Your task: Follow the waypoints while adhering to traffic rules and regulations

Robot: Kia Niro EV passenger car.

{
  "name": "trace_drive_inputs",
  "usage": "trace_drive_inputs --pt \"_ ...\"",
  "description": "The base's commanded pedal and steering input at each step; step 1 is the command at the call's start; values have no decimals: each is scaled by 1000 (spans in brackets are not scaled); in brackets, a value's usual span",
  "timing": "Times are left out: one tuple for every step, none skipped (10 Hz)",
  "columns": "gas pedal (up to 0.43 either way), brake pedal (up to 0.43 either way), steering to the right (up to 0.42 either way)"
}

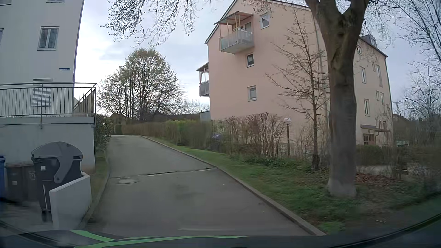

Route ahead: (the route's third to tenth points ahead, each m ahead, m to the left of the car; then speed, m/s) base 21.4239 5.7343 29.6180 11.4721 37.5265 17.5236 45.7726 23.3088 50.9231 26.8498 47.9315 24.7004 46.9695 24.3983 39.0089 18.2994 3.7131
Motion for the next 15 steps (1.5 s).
trace_drive_inputs --pt "209 0 -179" --pt "209 0 -138" --pt "197 0 -116" --pt "209 0 -106" --pt "220 0 -108" --pt "228 0 -116" --pt "268 0 -122" --pt "280 0 -130" --pt "280 0 -134" --pt "280 0 -135" --pt "280 0 -140" --pt "311 0 -153" --pt "319 0 -161" --pt "319 0 -171" --pt "319 0 -177"
